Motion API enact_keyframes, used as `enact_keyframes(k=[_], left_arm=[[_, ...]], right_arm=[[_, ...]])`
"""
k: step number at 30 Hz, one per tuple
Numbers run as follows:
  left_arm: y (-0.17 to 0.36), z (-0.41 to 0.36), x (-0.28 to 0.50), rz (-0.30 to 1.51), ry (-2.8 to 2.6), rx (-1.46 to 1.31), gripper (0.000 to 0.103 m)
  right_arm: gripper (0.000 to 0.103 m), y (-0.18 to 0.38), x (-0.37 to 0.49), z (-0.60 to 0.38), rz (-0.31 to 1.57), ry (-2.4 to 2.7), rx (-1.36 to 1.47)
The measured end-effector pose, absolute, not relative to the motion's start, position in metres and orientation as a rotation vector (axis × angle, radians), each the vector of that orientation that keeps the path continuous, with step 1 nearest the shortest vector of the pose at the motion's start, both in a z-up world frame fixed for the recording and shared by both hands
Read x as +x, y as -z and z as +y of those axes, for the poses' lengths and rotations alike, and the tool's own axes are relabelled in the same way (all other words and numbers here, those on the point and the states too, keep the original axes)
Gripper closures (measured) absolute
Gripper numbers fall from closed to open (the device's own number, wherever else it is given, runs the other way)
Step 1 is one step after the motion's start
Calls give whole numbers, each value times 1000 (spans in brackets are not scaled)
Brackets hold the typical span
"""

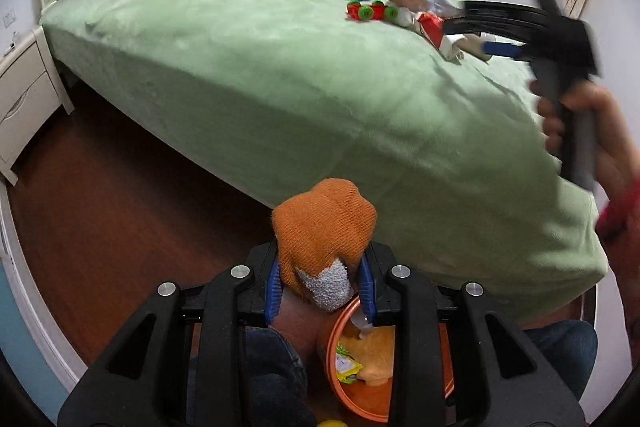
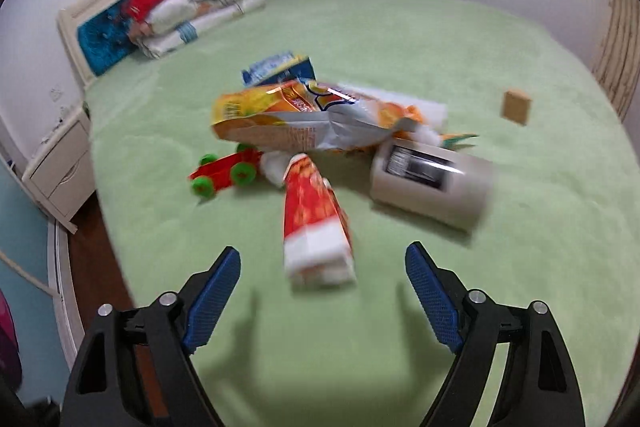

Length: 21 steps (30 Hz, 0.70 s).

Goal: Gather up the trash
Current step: 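Grasp the red-and-white paper packet with the right tool while the left tool holds the sock, then lower the sock and packet into the orange bucket and open both tools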

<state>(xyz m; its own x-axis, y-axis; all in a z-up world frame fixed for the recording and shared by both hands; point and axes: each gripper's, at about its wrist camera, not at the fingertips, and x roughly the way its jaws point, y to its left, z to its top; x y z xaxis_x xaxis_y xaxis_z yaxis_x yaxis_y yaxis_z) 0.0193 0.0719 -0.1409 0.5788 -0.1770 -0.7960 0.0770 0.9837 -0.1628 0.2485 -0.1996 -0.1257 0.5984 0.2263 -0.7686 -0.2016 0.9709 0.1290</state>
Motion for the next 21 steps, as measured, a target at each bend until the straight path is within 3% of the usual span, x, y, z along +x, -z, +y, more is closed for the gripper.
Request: enact_keyframes(k=[2, 3, 4, 9, 21], left_arm=[[138, 74, 20, 931, 143, -111, 74], [137, 75, 21, 929, 144, -113, 74], [137, 77, 21, 929, 144, -117, 74], [135, 77, 24, 922, 149, -129, 74], [129, 43, 10, 920, 213, -86, 74]], right_arm=[[42, 134, 266, -193, 931, -219, 18], [60, 141, 274, -190, 958, -203, 7], [68, 144, 276, -189, 973, -195, 7], [74, 134, 255, -197, 930, -199, 13], [74, 82, 124, -234, 811, -299, 46]])
